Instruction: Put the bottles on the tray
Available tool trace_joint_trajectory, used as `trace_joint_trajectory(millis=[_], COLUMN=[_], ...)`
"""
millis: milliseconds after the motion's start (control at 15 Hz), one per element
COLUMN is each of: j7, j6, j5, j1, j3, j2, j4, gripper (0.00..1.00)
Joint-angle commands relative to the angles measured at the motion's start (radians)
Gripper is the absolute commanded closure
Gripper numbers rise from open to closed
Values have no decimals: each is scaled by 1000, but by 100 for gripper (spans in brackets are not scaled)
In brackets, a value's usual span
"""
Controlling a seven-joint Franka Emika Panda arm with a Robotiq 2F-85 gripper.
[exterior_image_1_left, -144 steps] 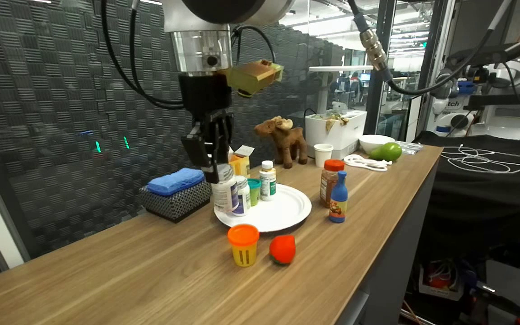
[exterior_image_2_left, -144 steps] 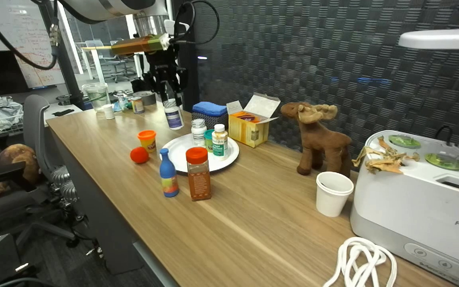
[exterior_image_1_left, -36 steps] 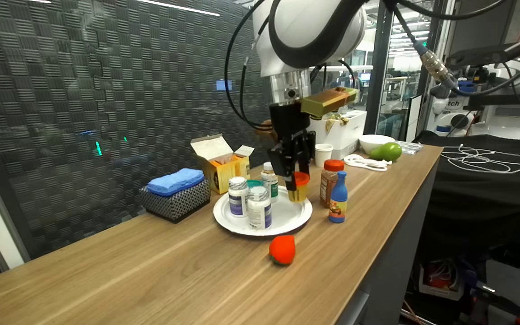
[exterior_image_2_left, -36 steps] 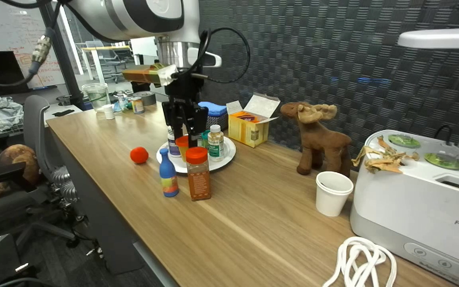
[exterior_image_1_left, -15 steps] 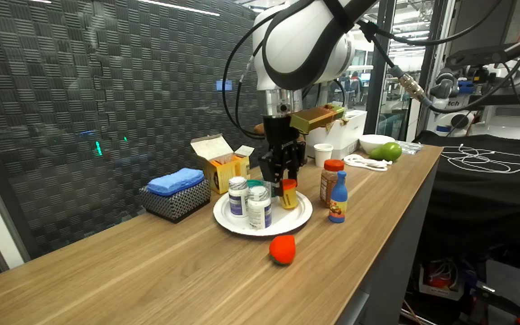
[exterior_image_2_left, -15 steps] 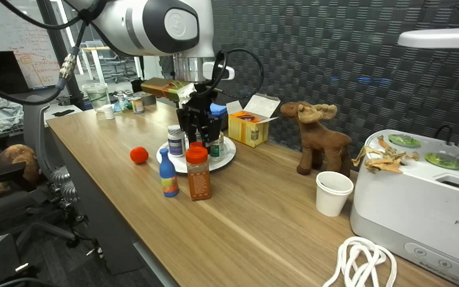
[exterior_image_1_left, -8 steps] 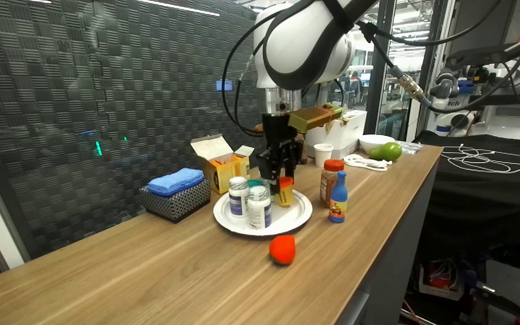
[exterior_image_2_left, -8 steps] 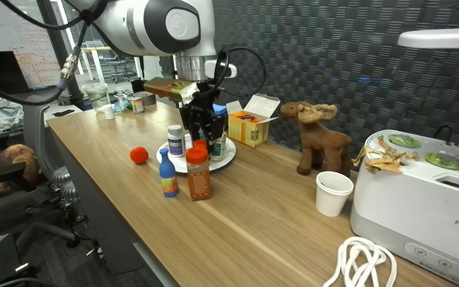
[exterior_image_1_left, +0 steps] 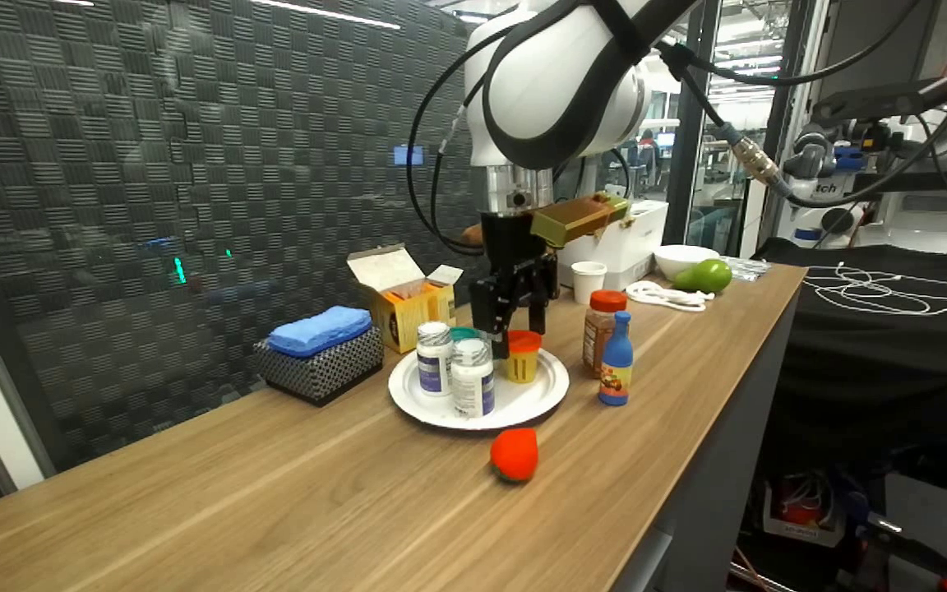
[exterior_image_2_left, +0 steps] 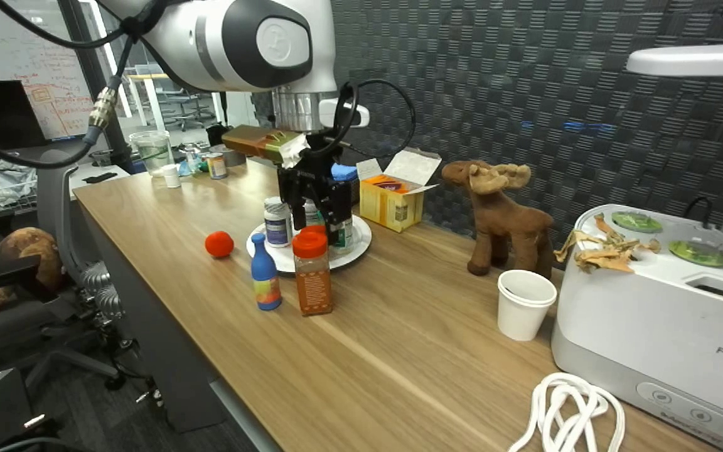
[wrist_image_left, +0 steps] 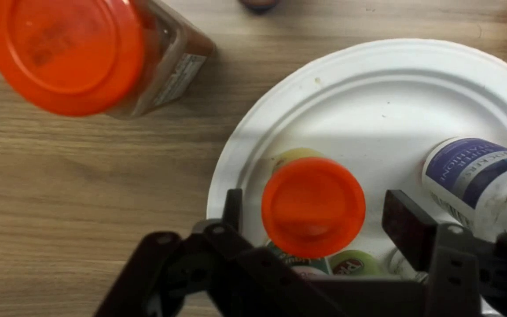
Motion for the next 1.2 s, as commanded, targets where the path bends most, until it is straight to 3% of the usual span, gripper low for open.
trace_joint_trajectory(millis=[0, 333, 733, 1133], j7=[-1, 35, 202, 269], j6=[31, -15, -102, -159], j5=[3, 40, 6, 22], j1=[9, 2, -19, -57], j3=[-4, -5, -32, -49], j2=[-92, -229, -355, -359], j4=[-54, -76, -145, -199], gripper=[0, 0, 0, 0])
